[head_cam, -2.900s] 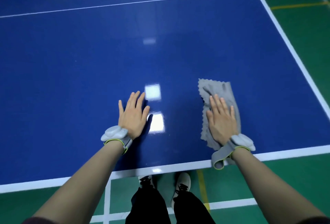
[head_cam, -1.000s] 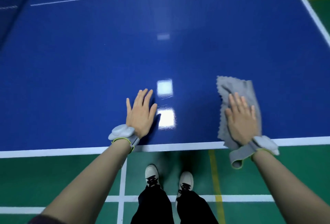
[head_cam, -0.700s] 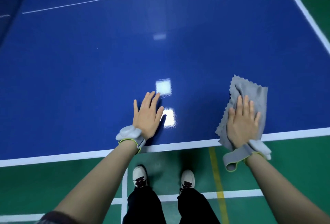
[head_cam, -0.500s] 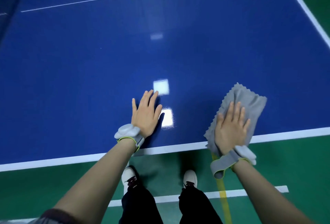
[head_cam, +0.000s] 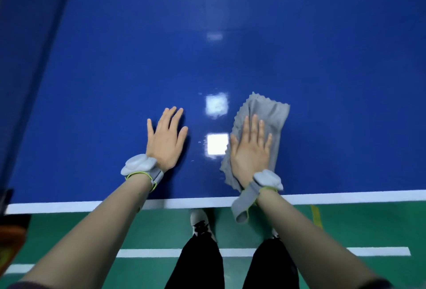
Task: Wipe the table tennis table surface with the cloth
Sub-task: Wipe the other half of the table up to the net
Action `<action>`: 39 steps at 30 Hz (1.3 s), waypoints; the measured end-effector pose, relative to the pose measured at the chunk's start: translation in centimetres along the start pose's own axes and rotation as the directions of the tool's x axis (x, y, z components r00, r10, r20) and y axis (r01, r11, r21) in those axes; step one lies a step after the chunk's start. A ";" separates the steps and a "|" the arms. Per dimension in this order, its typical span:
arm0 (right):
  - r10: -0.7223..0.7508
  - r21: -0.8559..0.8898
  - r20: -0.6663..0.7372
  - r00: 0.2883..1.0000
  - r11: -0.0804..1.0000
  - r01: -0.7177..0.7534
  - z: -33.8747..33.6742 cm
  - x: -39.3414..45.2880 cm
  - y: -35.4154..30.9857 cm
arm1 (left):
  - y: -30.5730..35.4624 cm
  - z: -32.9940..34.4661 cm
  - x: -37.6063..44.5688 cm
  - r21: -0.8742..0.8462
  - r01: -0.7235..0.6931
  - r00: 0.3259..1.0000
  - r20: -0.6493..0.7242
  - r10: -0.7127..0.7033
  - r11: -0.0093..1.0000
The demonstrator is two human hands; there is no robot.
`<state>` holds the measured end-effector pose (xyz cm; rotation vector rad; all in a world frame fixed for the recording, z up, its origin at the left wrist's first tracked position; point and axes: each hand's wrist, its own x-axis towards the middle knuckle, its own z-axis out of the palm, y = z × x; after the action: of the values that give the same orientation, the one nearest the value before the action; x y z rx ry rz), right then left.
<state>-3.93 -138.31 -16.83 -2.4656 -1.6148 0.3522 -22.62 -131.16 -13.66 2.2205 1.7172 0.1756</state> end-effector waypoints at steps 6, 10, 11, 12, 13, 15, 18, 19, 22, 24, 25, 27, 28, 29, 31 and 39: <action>-0.228 0.029 0.089 0.970 0.974 0.227 4.0 -0.9 -14.3 | -12.0 -3.8 -3.8 0.014 0.149 0.987 -0.056 -0.148 0.989; -0.431 0.006 0.170 0.886 0.900 0.436 6.5 -4.7 -21.2 | -16.9 -4.8 -6.4 0.031 0.227 0.972 -0.063 -0.225 0.973; -0.463 -0.006 0.180 0.868 0.882 0.472 6.9 -5.5 -22.0 | -17.5 -4.9 -6.9 0.036 0.236 0.970 -0.066 -0.233 0.971; -0.495 -0.025 0.178 0.851 0.862 0.507 7.1 -5.6 -22.0 | -17.6 -4.9 -6.8 0.039 0.236 0.970 -0.066 -0.233 0.971; -0.536 -0.022 0.201 0.820 0.834 0.551 7.2 -6.0 -22.1 | -17.9 -4.9 -7.2 0.042 0.235 0.971 -0.058 -0.232 0.971; -0.635 0.005 0.243 0.733 0.756 0.654 7.3 -6.7 -21.2 | -18.0 -4.7 -7.6 0.052 0.217 0.976 -0.035 -0.215 0.975; -0.760 0.046 0.268 0.592 0.624 0.780 6.5 -7.3 -18.1 | -16.2 -4.1 -7.3 0.053 0.165 0.986 -0.012 -0.165 0.985; -0.791 0.049 0.264 0.552 0.582 0.811 6.2 -7.4 -16.6 | -15.2 -3.9 -7.0 0.050 0.147 0.989 -0.015 -0.146 0.988; -0.825 0.030 0.267 0.499 0.524 0.851 4.5 -7.2 -11.2 | -11.8 -3.4 -6.0 0.020 0.104 0.994 -0.033 -0.103 0.994; -0.809 0.005 0.264 0.525 0.546 0.838 3.0 -6.9 -7.4 | -9.0 -3.1 -5.2 -0.007 0.099 0.994 -0.054 -0.099 0.995; -0.789 -0.004 0.263 0.556 0.575 0.818 2.3 -6.6 -5.6 | -7.7 -3.1 -4.9 -0.020 0.099 0.993 -0.062 -0.100 0.995; -0.728 -0.019 0.254 0.637 0.655 0.756 1.1 -5.8 -2.6 | -5.2 -2.8 -4.5 -0.027 0.079 0.994 -0.068 -0.081 0.996; -0.683 -0.028 0.242 0.689 0.705 0.709 0.6 -5.4 -1.3 | -4.2 -2.7 -4.4 -0.021 0.062 0.996 -0.068 -0.063 0.998; -0.635 -0.034 0.240 0.734 0.751 0.660 0.0 -4.8 0.0 | -3.2 -2.5 -4.4 -0.013 0.041 0.997 -0.065 -0.041 0.999; -0.556 -0.051 0.222 0.801 0.814 0.579 -1.1 -3.8 2.3 | -1.8 -2.3 -4.5 0.010 0.016 0.998 -0.059 -0.015 1.000; -0.216 -0.073 0.123 0.969 0.971 0.226 -4.8 -2.7 14.2 | 3.1 -1.4 -4.8 0.090 -0.071 0.997 0.001 0.071 0.993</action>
<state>8.90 -146.48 -15.82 -2.3299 -1.9683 0.4046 -21.42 -136.17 -10.83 2.3481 1.6795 0.1196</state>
